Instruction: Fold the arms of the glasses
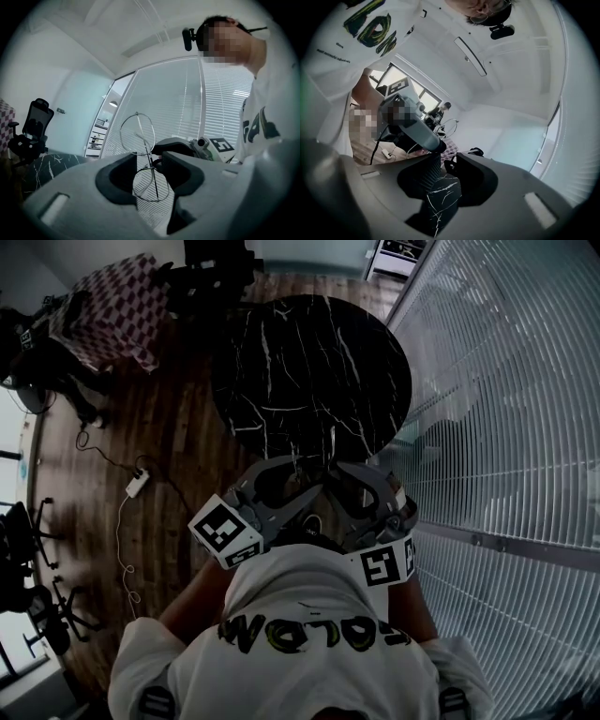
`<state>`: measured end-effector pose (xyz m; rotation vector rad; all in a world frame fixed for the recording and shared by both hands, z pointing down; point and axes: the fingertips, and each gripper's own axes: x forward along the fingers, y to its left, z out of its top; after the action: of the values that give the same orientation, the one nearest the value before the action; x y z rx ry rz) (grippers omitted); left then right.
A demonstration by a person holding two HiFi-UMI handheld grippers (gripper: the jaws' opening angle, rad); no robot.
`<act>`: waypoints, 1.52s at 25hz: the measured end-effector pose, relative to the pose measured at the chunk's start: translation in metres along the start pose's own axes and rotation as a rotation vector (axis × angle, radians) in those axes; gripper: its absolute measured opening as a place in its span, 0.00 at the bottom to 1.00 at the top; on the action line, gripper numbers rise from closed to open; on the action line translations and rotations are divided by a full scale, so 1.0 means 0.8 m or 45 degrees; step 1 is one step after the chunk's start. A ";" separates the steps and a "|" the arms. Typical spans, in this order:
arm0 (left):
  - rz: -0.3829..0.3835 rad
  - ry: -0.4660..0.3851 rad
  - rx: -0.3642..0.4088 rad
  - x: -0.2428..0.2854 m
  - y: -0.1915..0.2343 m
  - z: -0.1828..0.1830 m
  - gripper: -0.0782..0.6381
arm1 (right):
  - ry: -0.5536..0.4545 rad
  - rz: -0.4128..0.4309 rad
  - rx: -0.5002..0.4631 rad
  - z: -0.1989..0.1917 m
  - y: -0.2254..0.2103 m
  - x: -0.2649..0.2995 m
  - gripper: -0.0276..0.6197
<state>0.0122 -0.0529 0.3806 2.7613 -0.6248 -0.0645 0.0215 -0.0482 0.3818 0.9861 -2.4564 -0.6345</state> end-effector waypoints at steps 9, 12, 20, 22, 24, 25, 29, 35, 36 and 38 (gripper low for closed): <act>-0.080 -0.029 -0.070 0.000 0.001 0.005 0.35 | -0.085 0.070 0.061 0.007 0.000 0.002 0.16; -0.116 -0.034 -0.060 0.003 -0.002 0.008 0.35 | -0.122 0.119 0.073 0.009 0.005 0.001 0.08; -0.215 -0.053 -0.070 0.008 -0.009 0.017 0.35 | -0.186 0.214 0.163 0.007 0.005 -0.006 0.05; -0.241 -0.075 -0.105 0.011 -0.009 0.018 0.35 | -0.234 0.222 0.256 0.006 0.001 -0.009 0.05; -0.256 -0.083 -0.115 0.013 -0.009 0.019 0.35 | -0.290 0.208 0.350 0.010 -0.009 -0.010 0.05; -0.262 -0.080 -0.109 0.014 -0.009 0.019 0.35 | -0.320 0.200 0.388 0.013 -0.015 -0.010 0.05; -0.280 -0.076 -0.097 0.020 -0.011 0.020 0.35 | -0.368 0.198 0.426 0.019 -0.028 -0.008 0.05; -0.338 -0.050 -0.086 0.029 -0.015 0.016 0.35 | -0.409 0.222 0.468 0.018 -0.035 -0.005 0.05; -0.346 -0.043 -0.084 0.029 -0.016 0.015 0.35 | -0.412 0.226 0.470 0.019 -0.036 -0.004 0.05; -0.356 -0.034 -0.083 0.030 -0.017 0.015 0.35 | -0.414 0.234 0.469 0.020 -0.036 -0.002 0.05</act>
<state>0.0381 -0.0552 0.3660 2.7679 -0.2342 -0.1806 0.0296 -0.0620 0.3528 0.8197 -2.9856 -0.3034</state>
